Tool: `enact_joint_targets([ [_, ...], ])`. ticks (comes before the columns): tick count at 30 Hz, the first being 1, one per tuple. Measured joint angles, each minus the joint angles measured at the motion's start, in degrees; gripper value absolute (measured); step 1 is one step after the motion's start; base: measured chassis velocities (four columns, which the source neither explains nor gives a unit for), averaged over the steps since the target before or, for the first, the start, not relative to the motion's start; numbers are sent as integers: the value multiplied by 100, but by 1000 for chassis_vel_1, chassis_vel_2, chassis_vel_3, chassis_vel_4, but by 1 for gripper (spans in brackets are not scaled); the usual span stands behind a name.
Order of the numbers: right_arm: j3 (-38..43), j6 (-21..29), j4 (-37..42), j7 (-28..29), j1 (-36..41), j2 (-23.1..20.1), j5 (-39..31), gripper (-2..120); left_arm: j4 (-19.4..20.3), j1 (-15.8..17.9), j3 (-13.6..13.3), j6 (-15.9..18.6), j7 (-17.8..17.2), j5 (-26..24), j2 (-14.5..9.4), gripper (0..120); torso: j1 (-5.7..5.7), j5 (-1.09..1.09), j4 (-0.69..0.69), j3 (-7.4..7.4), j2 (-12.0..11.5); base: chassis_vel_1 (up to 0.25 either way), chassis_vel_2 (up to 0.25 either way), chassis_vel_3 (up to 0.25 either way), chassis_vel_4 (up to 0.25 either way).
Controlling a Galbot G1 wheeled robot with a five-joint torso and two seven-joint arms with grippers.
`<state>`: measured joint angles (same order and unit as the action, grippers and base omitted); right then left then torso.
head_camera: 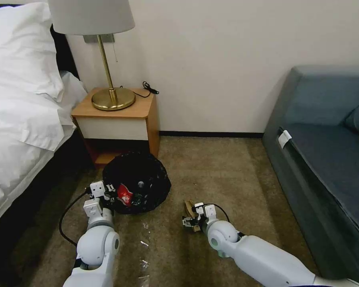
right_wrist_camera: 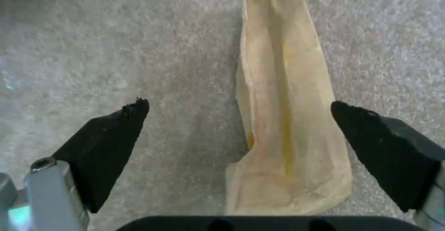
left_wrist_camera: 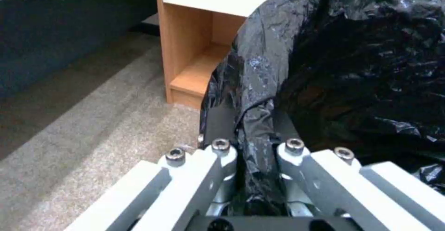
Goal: Pick up the trash bin, then pick up the garbage on the floor and place it into the trash bin.
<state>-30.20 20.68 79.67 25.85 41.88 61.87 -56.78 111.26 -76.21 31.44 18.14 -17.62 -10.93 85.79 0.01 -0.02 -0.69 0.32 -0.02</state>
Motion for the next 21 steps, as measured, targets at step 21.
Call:
enact_joint_targets([
  [21, 430, -290, -1023, -368, 133, 556, 513, 79, 101, -120, 7, -1, -14, 99, 32, 5, 0, 1, -1, 0, 0, 0, 0, 0, 0],
])
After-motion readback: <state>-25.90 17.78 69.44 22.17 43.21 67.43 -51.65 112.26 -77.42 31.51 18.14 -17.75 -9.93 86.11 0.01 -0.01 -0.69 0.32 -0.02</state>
